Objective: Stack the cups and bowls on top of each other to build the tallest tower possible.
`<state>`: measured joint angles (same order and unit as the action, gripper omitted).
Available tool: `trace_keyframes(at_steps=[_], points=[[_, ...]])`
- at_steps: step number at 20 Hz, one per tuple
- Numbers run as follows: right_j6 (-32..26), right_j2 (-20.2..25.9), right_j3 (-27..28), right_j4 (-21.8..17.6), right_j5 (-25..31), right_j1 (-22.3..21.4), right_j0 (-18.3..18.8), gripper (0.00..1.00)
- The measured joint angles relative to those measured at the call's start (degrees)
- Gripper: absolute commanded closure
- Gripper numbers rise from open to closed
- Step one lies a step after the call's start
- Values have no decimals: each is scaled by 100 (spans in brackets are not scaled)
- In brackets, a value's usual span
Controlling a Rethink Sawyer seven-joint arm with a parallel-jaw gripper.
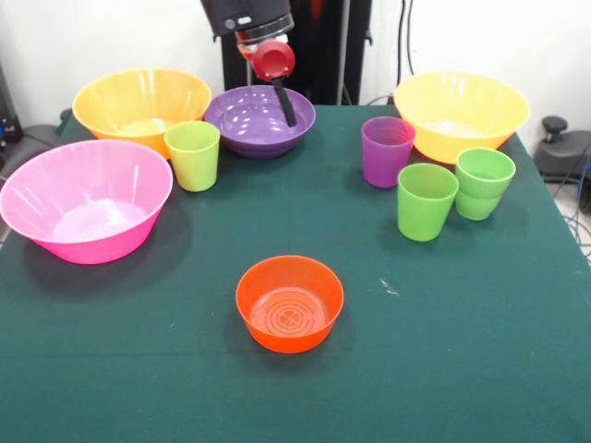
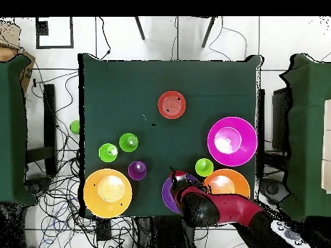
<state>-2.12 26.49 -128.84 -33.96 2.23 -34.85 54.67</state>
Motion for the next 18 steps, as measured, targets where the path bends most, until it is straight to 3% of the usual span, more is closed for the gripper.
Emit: trace_keyframes(at_steps=[8, 18], points=[[0, -180, 4, -52, -345, 507, -32, 0], [0, -178, 21, -51, -348, 678, 28, 0]])
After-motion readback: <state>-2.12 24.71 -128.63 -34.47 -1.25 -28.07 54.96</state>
